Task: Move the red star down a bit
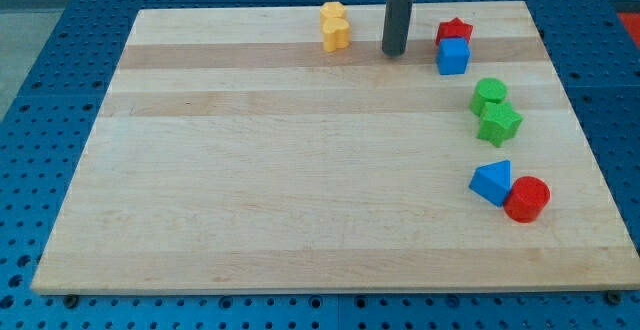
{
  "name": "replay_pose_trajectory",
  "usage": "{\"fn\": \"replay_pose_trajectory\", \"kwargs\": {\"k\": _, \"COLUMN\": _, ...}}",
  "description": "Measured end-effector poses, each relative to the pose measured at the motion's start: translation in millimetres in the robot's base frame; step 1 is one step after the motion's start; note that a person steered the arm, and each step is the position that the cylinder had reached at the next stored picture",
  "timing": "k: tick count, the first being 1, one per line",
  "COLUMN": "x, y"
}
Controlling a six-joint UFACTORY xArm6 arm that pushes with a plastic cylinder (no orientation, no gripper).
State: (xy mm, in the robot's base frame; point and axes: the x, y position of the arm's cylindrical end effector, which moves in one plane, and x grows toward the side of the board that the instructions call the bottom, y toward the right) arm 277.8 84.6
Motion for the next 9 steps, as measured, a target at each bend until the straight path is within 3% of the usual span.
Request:
{"fn": "replay_pose_trajectory", "kwargs": {"k": 2, "x": -58, "y": 26}}
{"fn": "replay_pose_trajectory", "kwargs": {"k": 4, "x": -50, "y": 116}}
{"fn": "replay_pose_trajectory", "kwargs": {"k": 7, "x": -16, "y": 120}}
{"fn": "replay_pose_trajectory", "kwargs": {"k": 9, "x": -13, "y": 64}}
